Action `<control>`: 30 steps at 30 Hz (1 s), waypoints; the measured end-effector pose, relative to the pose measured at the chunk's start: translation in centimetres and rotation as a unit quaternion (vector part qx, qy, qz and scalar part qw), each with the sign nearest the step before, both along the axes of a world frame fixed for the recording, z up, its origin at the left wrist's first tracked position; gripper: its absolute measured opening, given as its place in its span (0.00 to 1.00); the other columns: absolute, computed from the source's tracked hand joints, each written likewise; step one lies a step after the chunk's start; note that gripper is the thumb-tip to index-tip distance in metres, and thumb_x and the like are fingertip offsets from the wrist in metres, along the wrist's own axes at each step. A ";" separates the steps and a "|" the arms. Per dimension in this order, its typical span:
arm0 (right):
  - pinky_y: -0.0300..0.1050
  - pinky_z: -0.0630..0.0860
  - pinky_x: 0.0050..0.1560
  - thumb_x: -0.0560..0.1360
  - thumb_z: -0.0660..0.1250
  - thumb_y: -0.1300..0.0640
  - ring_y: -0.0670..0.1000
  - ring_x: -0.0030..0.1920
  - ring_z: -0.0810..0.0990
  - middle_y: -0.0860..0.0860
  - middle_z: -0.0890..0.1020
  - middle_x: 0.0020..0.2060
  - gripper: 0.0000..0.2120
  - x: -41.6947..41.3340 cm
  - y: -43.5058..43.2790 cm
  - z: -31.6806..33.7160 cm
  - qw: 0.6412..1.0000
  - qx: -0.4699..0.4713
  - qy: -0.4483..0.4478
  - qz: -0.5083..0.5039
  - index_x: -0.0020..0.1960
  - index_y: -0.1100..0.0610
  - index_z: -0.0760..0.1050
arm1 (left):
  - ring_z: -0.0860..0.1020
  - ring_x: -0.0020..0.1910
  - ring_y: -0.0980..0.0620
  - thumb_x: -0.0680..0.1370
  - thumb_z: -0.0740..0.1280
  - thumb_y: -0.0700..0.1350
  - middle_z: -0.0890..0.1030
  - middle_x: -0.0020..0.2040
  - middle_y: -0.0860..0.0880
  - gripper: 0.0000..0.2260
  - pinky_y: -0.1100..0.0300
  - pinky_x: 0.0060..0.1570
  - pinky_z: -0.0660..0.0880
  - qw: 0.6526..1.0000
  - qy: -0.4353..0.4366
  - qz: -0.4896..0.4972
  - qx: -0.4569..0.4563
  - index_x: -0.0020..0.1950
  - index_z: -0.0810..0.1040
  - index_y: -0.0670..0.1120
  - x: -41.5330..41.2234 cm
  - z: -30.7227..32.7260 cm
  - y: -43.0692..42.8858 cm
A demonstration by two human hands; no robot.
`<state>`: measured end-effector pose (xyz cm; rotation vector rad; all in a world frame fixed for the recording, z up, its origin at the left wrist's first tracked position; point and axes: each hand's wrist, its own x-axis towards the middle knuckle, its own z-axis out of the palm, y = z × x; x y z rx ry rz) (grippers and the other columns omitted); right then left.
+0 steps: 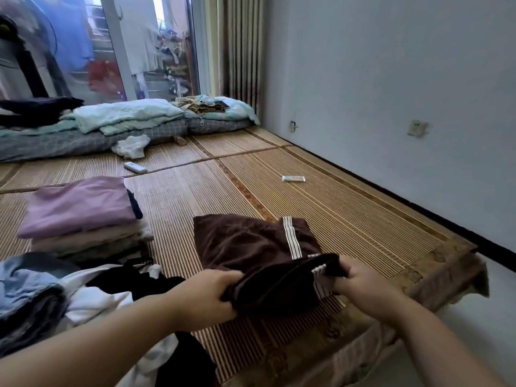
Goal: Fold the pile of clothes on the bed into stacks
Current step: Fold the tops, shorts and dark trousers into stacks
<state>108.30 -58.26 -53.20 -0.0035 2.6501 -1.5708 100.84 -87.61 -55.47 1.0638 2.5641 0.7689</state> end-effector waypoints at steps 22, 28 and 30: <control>0.56 0.67 0.65 0.78 0.61 0.45 0.51 0.68 0.69 0.47 0.72 0.68 0.18 -16.8 -6.5 -5.2 0.911 0.405 0.036 -0.060 0.68 0.41 0.71 | 0.44 0.78 0.45 0.70 0.65 0.68 0.42 0.79 0.53 0.38 0.43 0.75 0.51 0.974 -0.009 0.180 -0.138 0.74 0.48 0.70 -9.6 -4.5 0.8; 0.58 0.66 0.63 0.75 0.59 0.37 0.55 0.68 0.68 0.48 0.70 0.68 0.29 -10.4 -8.3 -6.1 0.858 0.490 -0.129 0.085 0.74 0.40 0.57 | 0.39 0.78 0.44 0.68 0.63 0.70 0.32 0.78 0.52 0.44 0.37 0.72 0.50 0.950 0.003 0.054 -0.309 0.76 0.42 0.65 -9.4 -6.6 1.1; 0.63 0.60 0.67 0.78 0.56 0.42 0.57 0.72 0.61 0.50 0.62 0.74 0.28 -11.7 -8.5 -7.1 0.845 0.505 -0.155 0.086 0.76 0.39 0.52 | 0.42 0.78 0.43 0.71 0.64 0.66 0.34 0.79 0.51 0.41 0.37 0.71 0.52 0.947 0.016 0.075 -0.312 0.77 0.45 0.62 -10.6 -7.1 2.5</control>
